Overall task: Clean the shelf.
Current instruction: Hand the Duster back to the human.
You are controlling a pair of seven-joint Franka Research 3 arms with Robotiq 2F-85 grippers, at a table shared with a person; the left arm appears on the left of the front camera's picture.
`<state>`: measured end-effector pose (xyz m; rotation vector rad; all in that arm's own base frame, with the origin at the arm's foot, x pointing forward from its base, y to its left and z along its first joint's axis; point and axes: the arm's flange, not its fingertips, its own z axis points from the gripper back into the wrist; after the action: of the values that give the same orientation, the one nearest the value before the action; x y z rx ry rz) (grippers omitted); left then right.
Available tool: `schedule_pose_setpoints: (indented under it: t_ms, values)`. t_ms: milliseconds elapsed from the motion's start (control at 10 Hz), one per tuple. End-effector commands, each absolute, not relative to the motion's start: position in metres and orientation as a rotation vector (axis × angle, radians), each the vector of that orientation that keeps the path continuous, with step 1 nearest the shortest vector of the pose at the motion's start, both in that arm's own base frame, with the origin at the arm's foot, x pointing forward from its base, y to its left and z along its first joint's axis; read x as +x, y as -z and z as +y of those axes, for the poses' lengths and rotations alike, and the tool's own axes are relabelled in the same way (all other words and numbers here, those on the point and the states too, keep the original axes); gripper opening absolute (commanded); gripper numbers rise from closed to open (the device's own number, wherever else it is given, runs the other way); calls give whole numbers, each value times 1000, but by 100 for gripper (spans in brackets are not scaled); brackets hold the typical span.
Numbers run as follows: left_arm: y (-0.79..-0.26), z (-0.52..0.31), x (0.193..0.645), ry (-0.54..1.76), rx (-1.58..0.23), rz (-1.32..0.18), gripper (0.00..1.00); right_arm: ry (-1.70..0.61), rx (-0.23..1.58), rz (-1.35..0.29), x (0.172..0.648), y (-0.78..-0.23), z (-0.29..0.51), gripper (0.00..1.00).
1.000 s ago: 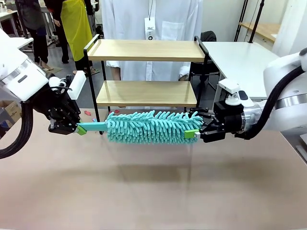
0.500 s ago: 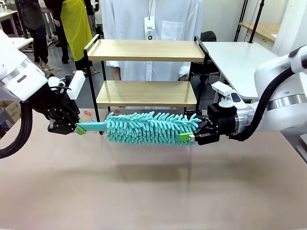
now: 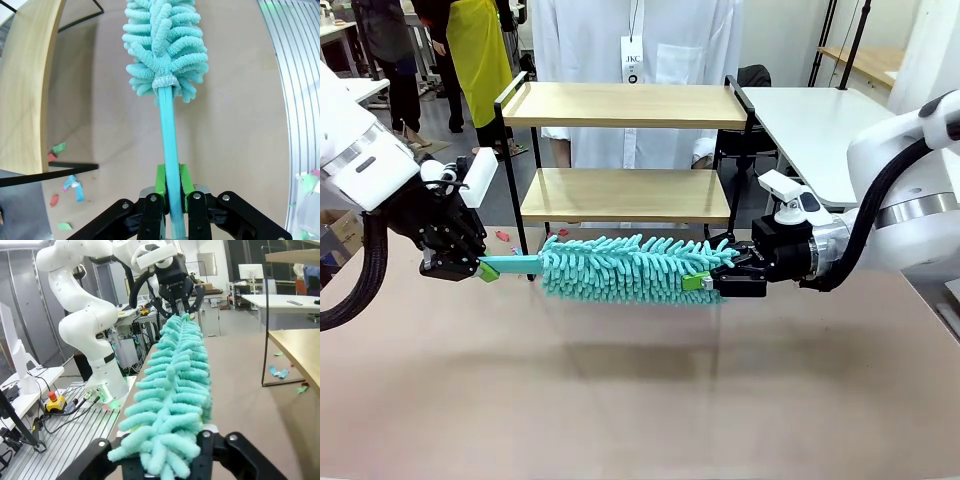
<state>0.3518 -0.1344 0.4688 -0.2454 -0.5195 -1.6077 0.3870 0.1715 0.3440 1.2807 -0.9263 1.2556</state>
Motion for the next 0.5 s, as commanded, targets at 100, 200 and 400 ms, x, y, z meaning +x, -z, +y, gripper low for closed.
schedule_pose_setpoints:
  t_ms: [100, 200, 400]
  values:
    - [-473, -137, 351, 1599, -268, -539, 13, -1282, 1238, -898, 390, -347, 179, 0]
    - [-473, -137, 351, 1599, -268, -539, 13, -1279, 1233, -906, 391, -347, 179, 0]
    - [-473, -137, 351, 1599, -268, -539, 13, -1278, 1226, -922, 392, -347, 177, 0]
